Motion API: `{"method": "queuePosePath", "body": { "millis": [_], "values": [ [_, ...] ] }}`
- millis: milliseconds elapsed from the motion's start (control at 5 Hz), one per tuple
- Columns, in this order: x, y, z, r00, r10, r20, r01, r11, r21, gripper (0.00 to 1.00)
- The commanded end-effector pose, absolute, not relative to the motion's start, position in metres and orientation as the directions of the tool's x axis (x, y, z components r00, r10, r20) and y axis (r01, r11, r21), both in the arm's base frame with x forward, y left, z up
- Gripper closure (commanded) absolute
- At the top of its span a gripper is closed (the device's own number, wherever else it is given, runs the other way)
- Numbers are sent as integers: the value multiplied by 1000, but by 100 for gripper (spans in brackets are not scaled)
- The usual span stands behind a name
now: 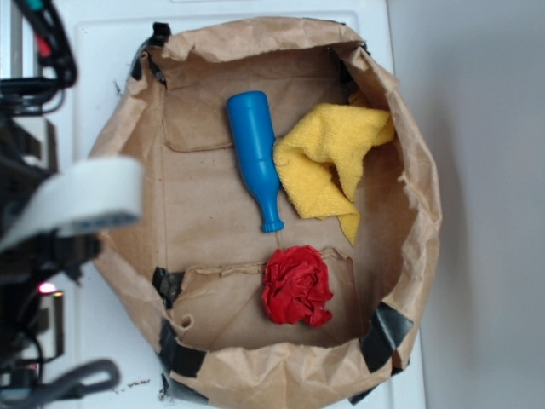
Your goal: Grab the yellow cloth.
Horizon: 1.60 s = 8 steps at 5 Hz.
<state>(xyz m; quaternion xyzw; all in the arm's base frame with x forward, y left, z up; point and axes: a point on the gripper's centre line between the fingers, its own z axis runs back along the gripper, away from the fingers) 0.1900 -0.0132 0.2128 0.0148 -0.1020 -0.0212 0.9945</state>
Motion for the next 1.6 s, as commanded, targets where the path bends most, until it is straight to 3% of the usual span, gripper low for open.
{"method": "queuePosePath", "body": {
  "millis": [0,200,1200,1400],
  "values": [
    [254,13,181,963,-110,246,99,994,55,0],
    [282,19,153,984,-35,173,32,999,24,0],
    [282,19,153,984,-35,173,32,999,24,0],
    [322,24,130,985,37,168,-50,996,70,0]
  ]
}}
